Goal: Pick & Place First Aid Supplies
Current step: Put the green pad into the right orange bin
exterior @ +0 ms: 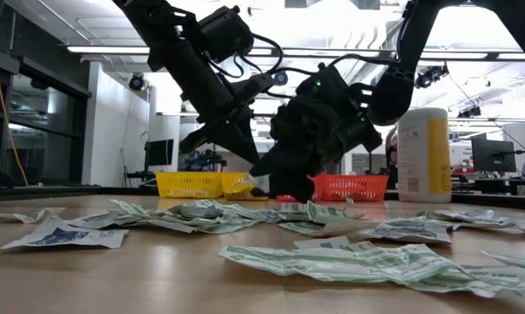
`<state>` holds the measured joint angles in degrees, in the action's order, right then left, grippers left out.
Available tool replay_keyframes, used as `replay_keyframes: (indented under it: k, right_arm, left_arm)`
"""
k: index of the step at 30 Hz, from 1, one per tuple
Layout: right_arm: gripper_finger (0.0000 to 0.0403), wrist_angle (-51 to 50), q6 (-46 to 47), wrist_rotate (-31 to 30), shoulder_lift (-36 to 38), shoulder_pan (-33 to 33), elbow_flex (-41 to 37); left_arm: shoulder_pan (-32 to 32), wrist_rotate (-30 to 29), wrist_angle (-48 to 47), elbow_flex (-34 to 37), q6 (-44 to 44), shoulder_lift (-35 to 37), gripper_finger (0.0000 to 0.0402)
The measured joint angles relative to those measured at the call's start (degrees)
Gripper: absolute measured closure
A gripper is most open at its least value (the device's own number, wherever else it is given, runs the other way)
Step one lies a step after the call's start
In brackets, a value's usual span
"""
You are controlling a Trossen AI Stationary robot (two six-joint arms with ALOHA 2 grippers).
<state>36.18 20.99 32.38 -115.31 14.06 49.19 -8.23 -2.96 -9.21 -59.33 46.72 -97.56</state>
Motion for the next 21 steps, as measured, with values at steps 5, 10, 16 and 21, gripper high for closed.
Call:
replay_keyframes:
  k: [5,10,16,21]
  right_arm:
    - [0.0231,-1.7,0.6,0.6,0.0,0.2,0.1]
    - [0.0289,-2.3,1.1,0.3,0.0,0.2,0.2]
    - [0.0367,-2.1,2.1,0.3,0.0,0.2,0.2]
    - [0.0396,-1.4,4.5,0.4,0.0,0.2,0.3]
  left_arm:
    - [0.0,0.0,0.0,0.0,0.0,0.0,0.0401]
    - [0.0,0.0,0.1,0.0,0.0,0.0,0.0401]
    - [0.0,0.0,0.1,0.0,0.0,0.0,0.0401]
    - [0.0,-0.2,0.1,0.0,0.0,0.0,0.0401]
